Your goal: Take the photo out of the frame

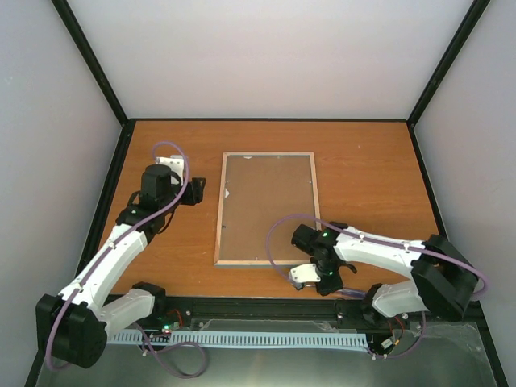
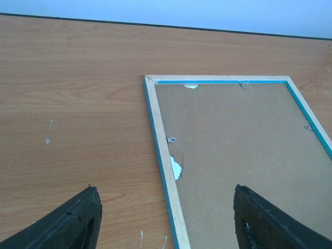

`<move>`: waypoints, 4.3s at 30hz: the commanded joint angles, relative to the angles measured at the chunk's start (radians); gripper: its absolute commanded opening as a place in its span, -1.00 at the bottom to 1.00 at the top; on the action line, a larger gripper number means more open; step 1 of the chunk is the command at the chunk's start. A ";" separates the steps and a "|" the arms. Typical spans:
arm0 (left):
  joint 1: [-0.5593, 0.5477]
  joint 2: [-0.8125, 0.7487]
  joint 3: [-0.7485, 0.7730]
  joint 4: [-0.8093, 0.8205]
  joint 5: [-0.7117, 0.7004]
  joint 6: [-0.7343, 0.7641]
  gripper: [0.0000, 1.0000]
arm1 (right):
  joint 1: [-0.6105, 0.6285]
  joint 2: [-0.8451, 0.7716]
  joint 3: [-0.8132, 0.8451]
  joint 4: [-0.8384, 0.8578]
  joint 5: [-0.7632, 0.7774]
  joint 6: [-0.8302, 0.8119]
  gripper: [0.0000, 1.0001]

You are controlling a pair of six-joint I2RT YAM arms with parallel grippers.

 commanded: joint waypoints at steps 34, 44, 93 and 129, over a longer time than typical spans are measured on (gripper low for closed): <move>-0.006 -0.005 0.006 0.005 -0.039 0.023 0.40 | 0.103 0.022 0.161 0.119 -0.015 0.191 -0.19; -0.006 0.004 0.007 0.006 -0.034 0.026 0.40 | -0.074 -0.168 -0.020 0.066 0.091 0.088 -0.28; -0.179 0.027 -0.022 0.093 0.090 0.021 0.14 | -0.217 -0.229 0.083 -0.073 0.012 -0.098 -0.94; -1.178 0.247 0.059 -0.051 -0.591 0.697 -0.24 | -0.297 -0.018 0.348 -0.333 -0.280 -0.047 -0.94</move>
